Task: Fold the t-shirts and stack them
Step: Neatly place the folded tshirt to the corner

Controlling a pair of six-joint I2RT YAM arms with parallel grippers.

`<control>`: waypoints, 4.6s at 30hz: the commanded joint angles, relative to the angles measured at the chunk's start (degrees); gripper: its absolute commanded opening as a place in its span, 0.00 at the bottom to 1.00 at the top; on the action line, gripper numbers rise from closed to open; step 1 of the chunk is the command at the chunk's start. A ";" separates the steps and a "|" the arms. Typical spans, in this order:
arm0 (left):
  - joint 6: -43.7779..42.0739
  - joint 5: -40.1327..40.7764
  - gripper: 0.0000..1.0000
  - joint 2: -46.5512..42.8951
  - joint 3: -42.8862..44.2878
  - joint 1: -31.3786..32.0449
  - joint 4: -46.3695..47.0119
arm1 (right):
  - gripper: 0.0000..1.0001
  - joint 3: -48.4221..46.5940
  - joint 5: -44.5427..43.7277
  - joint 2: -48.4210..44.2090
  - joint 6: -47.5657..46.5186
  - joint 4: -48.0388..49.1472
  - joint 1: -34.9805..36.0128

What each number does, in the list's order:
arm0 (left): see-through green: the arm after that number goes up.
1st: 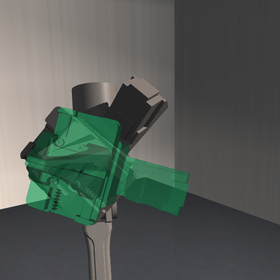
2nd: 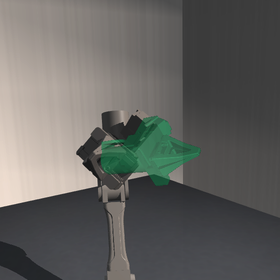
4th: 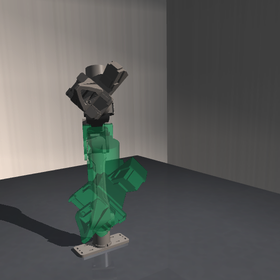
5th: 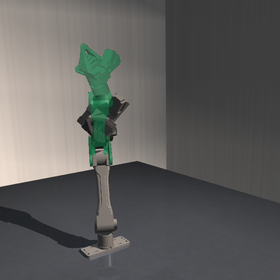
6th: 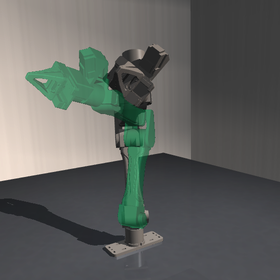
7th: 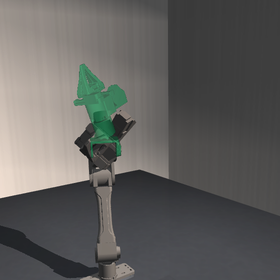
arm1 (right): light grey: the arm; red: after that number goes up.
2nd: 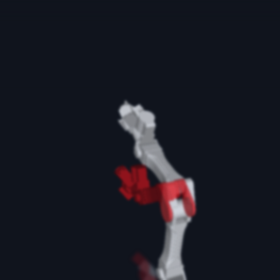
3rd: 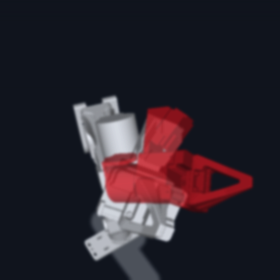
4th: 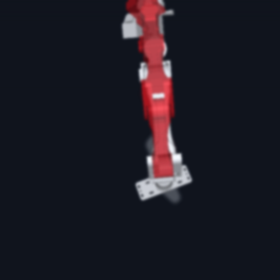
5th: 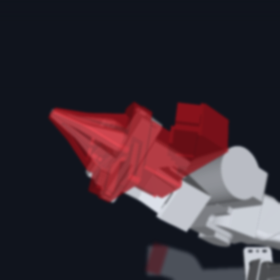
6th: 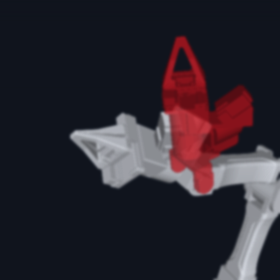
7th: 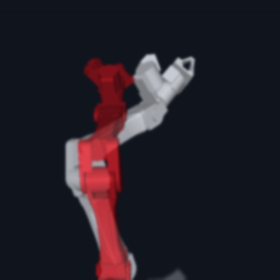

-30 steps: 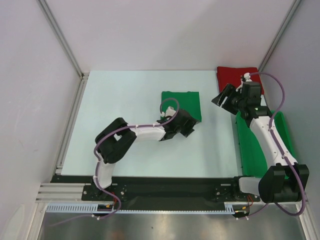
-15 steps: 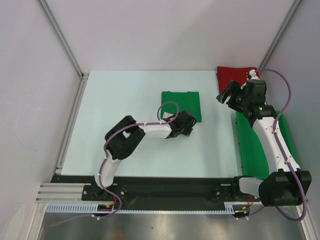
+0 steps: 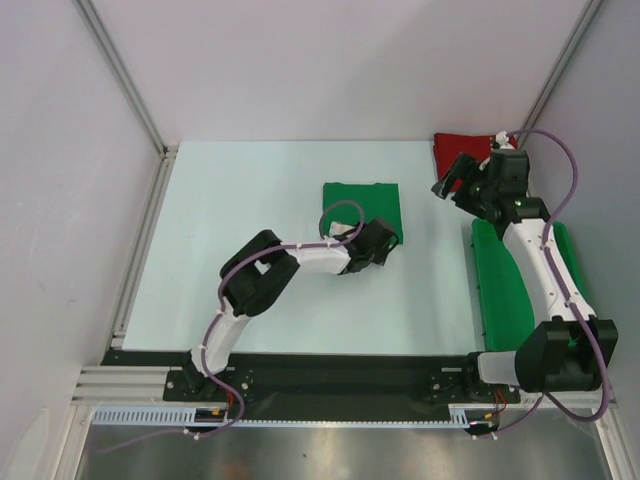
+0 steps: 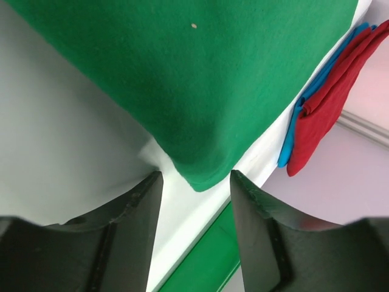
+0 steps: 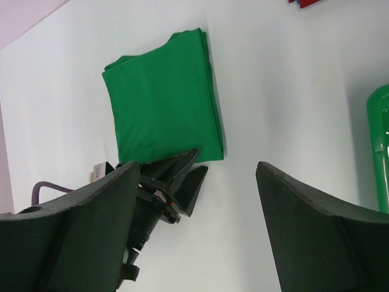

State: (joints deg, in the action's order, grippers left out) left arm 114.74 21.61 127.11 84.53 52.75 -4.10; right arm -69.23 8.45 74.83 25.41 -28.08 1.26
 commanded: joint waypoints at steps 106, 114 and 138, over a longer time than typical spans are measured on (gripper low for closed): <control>-8.46 -14.83 0.31 -16.54 -20.45 -5.91 21.49 | 0.00 -22.25 31.98 59.65 11.61 30.03 0.76; -25.97 -33.19 0.40 -21.71 -30.27 -6.70 35.13 | 0.00 -22.26 24.53 52.36 -4.37 17.19 0.76; -69.38 -41.11 0.71 -65.32 -52.28 -14.86 14.38 | 0.00 -44.21 -7.48 39.33 -33.22 -11.82 -2.49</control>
State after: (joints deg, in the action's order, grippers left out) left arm 52.23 -18.24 62.41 30.20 40.16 15.70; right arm -105.80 3.95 114.91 -3.31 -37.56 -0.25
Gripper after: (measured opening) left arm 0.705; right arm 0.047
